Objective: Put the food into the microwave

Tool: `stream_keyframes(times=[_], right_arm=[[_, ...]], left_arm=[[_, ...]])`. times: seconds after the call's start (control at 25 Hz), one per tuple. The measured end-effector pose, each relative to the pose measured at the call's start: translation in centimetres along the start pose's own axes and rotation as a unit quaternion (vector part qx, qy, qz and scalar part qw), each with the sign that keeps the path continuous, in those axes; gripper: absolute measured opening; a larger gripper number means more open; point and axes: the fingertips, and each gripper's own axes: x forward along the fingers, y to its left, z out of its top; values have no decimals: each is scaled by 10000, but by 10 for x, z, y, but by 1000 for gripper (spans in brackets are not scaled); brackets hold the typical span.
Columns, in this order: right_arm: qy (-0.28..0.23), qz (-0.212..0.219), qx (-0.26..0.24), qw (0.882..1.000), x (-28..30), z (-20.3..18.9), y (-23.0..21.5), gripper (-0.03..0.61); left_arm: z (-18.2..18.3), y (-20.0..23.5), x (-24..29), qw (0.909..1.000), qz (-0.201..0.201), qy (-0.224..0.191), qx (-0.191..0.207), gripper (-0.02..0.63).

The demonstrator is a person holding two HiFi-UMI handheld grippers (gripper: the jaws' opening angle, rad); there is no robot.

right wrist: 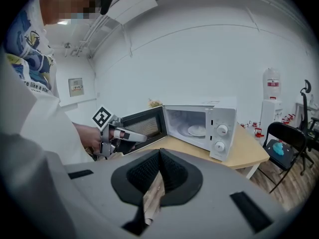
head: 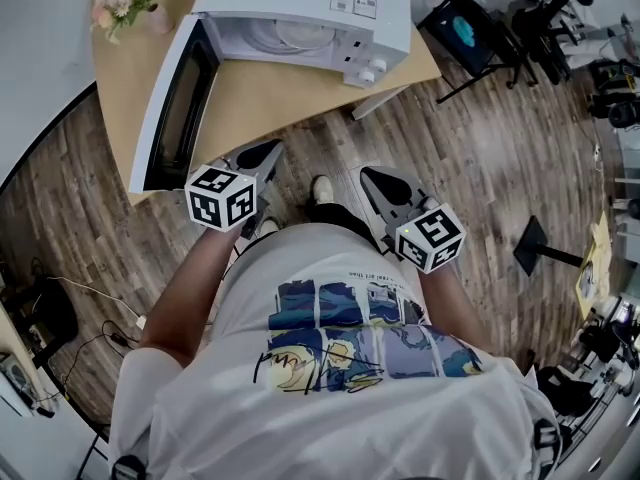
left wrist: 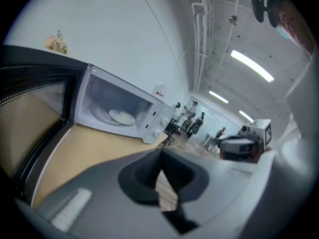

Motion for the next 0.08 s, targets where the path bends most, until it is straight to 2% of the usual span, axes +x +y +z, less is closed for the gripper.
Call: stream_keyframes(times=[0.08], right_arm=[[4, 28, -28, 10000, -1, 5, -18, 6]], left_arm=[[6, 0, 14, 10000, 63, -8, -33, 8]])
